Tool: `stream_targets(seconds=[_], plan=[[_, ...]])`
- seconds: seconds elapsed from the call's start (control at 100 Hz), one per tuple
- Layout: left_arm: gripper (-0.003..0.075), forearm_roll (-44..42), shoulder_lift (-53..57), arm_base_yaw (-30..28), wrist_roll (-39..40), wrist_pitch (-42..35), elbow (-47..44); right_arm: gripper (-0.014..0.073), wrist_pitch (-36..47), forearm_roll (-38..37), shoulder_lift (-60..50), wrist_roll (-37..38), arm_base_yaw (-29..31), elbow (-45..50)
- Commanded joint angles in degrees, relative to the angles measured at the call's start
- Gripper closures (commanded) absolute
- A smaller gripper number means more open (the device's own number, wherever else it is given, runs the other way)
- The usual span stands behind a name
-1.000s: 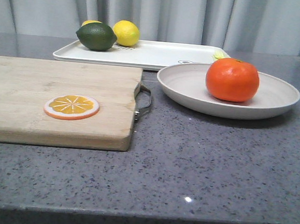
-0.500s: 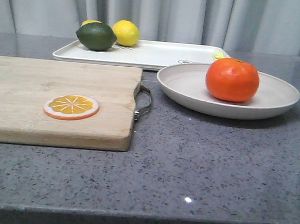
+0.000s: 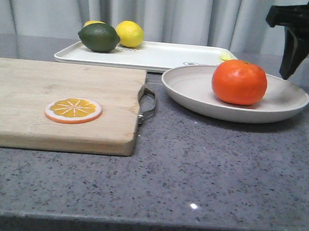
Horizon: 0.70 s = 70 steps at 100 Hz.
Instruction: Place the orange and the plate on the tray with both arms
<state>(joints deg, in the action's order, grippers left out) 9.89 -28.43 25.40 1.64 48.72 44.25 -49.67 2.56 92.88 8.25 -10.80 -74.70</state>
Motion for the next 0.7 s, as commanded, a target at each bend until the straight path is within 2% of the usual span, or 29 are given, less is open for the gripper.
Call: stream_targets(seconds=[0.0, 0.14, 0.23, 0.52, 0.69], plan=[[0.0741, 0.51, -0.35, -0.28, 0.49, -3.77, 1.4, 0.017, 1.48, 0.32, -0.69, -0.31, -0.15, -2.35], [0.0741, 0.4, -0.35, -0.28, 0.49, -3.77, 1.4, 0.0172, 1.56, 0.32, 1.18, -0.31, -0.15, -2.35], [0.0741, 0.4, -0.35, -0.28, 0.49, -3.77, 1.4, 0.0208, 1.62, 0.32, 2.0, -0.31, -0.15, -2.35], [0.0741, 0.4, -0.35, -0.28, 0.49, -3.77, 1.4, 0.0531, 1.48, 0.32, 2.12, -0.31, -0.15, -2.51], [0.0741, 0.4, -0.35, -0.28, 0.49, -3.77, 1.4, 0.0631, 1.6, 0.32, 2.12, -0.31, 0.03, -2.61]])
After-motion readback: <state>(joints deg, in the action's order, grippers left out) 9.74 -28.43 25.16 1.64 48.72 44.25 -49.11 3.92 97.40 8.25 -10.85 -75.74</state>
